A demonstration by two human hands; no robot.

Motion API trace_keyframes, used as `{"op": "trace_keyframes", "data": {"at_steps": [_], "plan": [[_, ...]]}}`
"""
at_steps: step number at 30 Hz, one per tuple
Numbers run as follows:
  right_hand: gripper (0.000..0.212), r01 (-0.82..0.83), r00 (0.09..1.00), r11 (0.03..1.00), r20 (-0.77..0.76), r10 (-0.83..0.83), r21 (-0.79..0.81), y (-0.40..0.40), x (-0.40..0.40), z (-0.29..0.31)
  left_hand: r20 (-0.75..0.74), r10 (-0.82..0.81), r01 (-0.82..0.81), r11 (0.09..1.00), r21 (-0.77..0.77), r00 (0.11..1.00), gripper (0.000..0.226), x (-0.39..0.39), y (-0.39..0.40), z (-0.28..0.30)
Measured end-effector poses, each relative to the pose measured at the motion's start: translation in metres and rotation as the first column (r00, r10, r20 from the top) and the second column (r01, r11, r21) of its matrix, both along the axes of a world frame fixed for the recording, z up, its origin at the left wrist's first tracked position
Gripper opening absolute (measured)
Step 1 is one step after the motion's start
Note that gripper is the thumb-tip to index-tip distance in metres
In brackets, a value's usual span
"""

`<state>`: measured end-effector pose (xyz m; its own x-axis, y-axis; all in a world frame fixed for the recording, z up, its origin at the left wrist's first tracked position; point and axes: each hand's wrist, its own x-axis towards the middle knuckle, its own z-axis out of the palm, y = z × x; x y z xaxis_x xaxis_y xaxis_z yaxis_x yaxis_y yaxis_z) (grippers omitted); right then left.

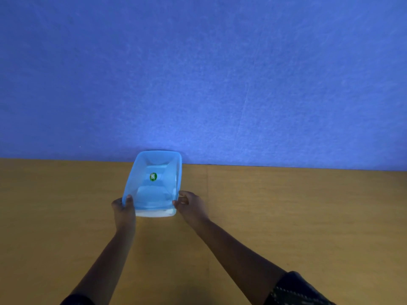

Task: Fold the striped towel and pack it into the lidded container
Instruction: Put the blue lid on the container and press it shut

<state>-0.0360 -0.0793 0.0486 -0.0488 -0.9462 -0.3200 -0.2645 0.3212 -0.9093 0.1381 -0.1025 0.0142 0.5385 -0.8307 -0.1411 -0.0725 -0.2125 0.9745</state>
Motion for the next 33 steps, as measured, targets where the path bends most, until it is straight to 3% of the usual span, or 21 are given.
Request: {"op": "trace_keyframes", "data": {"at_steps": [3, 9, 33], "plan": [[0.048, -0.039, 0.999, 0.999, -0.002, 0.039, 0.005, -0.0011, 0.002, -0.0012, -0.006, 0.031, -0.03, 0.999, 0.036, 1.0, 0.035, -0.001, -0.0017, 0.0005], [0.053, -0.101, 0.995, 0.995, -0.028, 0.101, -0.019, 0.0018, 0.0054, 0.0007, -0.034, 0.065, -0.064, 0.997, 0.043, 0.997, 0.035, -0.0034, -0.0065, 0.0021], [0.051, -0.135, 0.988, 0.988, -0.087, 0.128, -0.077, -0.0069, 0.0054, 0.0015, 0.047, -0.018, 0.017, 1.0, 0.007, 0.999, 0.037, -0.0059, -0.0069, 0.0049]]}}
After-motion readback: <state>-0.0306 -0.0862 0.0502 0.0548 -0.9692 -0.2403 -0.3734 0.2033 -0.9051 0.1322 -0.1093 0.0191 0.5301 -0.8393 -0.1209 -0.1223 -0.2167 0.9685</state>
